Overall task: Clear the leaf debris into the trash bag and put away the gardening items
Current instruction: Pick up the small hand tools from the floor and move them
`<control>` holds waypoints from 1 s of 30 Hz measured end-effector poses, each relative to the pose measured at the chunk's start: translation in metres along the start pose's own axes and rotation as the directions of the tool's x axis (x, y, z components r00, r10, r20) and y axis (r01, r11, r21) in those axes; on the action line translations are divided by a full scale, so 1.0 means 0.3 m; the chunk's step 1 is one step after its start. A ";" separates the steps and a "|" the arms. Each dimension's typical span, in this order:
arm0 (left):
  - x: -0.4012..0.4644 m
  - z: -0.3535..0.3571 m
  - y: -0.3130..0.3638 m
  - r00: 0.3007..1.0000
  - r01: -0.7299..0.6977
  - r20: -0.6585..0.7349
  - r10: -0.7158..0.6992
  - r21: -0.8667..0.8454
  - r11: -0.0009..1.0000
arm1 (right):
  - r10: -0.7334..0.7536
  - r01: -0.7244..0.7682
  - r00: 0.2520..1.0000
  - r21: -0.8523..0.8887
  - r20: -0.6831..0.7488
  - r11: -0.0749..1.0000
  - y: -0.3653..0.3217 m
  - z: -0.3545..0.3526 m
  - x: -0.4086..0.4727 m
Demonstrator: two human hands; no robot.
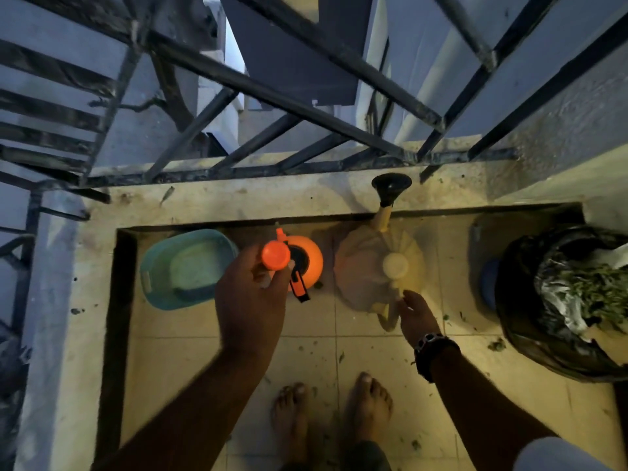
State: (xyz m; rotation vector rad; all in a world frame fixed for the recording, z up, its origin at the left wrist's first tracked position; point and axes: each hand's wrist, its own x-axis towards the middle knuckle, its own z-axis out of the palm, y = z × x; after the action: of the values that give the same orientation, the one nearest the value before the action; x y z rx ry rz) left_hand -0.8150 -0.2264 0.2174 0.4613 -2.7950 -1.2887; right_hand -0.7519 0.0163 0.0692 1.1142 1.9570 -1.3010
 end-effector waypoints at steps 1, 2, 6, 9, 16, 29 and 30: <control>-0.018 -0.025 0.023 1.000 0.015 0.010 -0.015 -0.029 0.999 | 0.002 -0.002 1.000 0.025 -0.003 1.000 -0.008 -0.010 -0.042; -0.035 -0.052 0.043 0.999 0.028 0.018 -0.027 -0.057 0.998 | -0.003 0.003 1.000 0.046 0.000 0.999 -0.021 -0.020 -0.089; -0.115 -0.223 0.166 0.997 0.081 0.004 -0.081 -0.090 0.993 | -0.077 0.074 0.997 0.086 0.030 0.994 -0.135 -0.122 -0.349; -0.189 -0.379 0.292 0.998 0.057 -0.011 -0.058 -0.041 0.998 | -0.151 0.149 0.988 0.090 0.024 0.985 -0.245 -0.215 -0.568; -0.349 -0.784 0.643 0.991 0.137 0.009 -0.136 -0.094 0.986 | -0.281 0.244 0.956 0.290 0.091 0.925 -0.551 -0.396 -1.131; -0.613 -1.375 0.910 0.973 0.091 -0.126 -0.194 -0.564 0.821 | -0.632 0.549 0.750 0.350 0.195 0.759 -0.798 -0.481 -1.921; -0.646 -1.412 0.905 0.969 0.086 -0.141 -0.205 -0.582 0.809 | -0.648 0.564 0.730 0.343 0.217 0.751 -0.803 -0.469 -1.963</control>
State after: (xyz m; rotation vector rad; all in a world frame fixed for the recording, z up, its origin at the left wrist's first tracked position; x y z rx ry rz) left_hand -0.6355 -0.3190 0.7173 0.7198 -2.0872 -1.8958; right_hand -0.6527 -0.1021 0.7023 0.2790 2.0031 -1.9844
